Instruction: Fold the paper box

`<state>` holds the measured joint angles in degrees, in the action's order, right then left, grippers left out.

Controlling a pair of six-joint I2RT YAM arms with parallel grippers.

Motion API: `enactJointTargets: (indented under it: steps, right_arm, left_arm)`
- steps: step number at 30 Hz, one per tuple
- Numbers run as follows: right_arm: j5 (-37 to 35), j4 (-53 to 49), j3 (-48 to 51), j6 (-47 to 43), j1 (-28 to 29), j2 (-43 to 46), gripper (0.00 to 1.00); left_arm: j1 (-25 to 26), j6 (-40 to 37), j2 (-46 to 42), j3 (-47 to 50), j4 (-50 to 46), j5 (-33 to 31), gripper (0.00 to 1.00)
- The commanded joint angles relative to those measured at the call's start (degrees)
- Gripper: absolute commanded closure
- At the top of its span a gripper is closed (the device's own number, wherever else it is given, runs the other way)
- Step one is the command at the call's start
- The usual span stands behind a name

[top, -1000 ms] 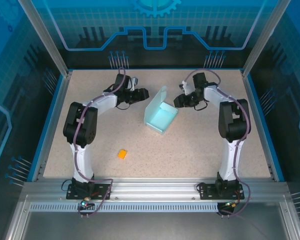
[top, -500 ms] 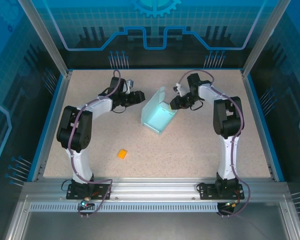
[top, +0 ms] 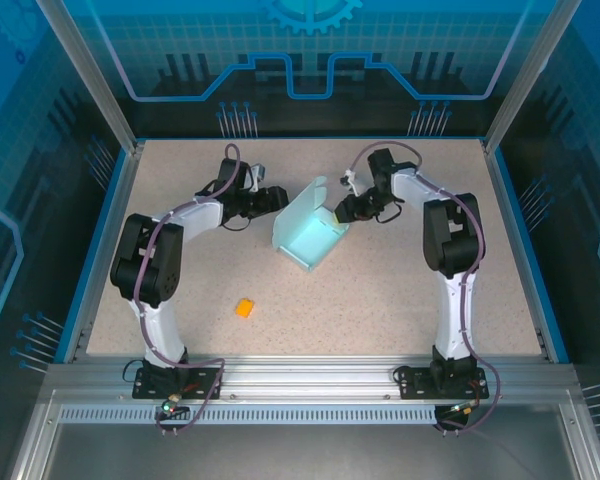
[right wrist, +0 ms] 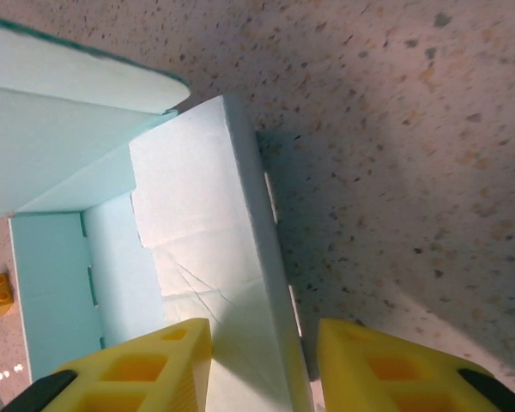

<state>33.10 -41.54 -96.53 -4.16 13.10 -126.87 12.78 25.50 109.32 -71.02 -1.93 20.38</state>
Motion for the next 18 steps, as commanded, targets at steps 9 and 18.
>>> enactJointTargets:
  steps: [9,18]
  right_arm:
    - [1.3,0.6,4.2,0.3,2.4,2.1,0.62]
    - [-7.7,3.6,7.5,3.2,4.5,4.4,0.74]
  left_arm:
    - [-0.7,-1.1,-2.7,1.9,0.7,-1.4,0.3]
    - [-0.7,-1.4,-2.7,2.1,0.6,-1.3,0.3]
